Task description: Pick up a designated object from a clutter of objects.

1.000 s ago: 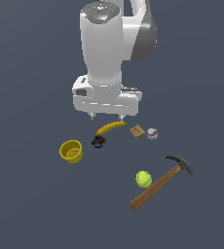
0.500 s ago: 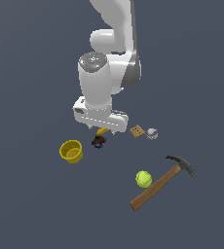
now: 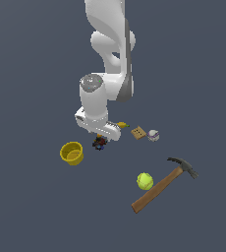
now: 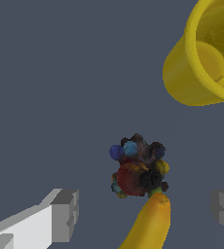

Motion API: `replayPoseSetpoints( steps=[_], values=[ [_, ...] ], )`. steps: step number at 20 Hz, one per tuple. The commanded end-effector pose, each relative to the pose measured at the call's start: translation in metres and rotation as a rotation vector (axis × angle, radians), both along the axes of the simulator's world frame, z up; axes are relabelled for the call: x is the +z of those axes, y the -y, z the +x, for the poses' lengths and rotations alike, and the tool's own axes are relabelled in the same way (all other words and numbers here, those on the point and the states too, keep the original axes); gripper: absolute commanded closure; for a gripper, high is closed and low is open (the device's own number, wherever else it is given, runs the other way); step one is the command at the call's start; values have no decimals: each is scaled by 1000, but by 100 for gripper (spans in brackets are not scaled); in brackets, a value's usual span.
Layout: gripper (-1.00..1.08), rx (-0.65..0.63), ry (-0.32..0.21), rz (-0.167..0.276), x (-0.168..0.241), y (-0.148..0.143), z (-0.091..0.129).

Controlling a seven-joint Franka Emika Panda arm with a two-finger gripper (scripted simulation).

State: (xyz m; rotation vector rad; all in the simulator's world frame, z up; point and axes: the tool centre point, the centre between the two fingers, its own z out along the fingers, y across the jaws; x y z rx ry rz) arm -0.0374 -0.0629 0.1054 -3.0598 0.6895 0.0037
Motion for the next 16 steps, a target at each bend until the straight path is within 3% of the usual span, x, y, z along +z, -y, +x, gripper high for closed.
replayPoseSetpoints(
  steps=[1,16],
  values=[
    [-92,-25,1,-2,-11,3,-6],
    [-92,-54,0,-5,-34,7,-14]
  ],
)
